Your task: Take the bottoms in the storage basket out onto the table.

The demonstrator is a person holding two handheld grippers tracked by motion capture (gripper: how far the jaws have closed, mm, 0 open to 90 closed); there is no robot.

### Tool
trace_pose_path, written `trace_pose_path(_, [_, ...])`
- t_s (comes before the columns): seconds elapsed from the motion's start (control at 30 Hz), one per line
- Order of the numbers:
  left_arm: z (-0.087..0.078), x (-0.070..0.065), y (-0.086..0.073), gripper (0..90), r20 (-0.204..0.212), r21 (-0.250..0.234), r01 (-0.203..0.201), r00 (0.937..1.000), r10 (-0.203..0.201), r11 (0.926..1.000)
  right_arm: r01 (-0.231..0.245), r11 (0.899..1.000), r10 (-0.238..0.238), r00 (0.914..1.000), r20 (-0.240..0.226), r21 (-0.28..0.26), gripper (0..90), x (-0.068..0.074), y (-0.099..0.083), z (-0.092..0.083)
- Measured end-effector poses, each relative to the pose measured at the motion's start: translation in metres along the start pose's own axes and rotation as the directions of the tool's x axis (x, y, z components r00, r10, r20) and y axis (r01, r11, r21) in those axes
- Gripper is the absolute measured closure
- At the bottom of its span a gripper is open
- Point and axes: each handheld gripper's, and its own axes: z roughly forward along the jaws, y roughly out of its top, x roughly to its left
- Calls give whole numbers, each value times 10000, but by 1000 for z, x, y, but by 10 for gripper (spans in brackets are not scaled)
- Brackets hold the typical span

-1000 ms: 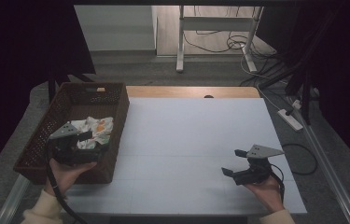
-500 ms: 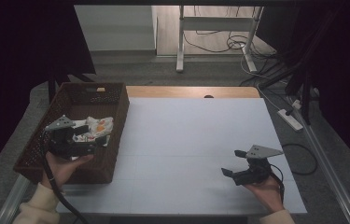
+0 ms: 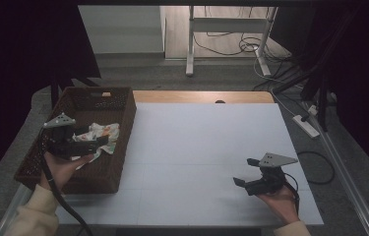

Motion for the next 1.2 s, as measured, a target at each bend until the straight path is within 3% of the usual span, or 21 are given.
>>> trace_pose_path(0.4, [3, 10, 7, 112, -240, 114, 78, 9997, -76, 9999, -17, 10000, 17, 10000, 20, 23, 89, -1, 0, 0])
trace_pose_path(1.2, [15, 41, 14, 113, -793, 391, 650, 9949, -617, 9971, -21, 9999, 21, 10000, 25, 123, 89, -1, -1, 2])
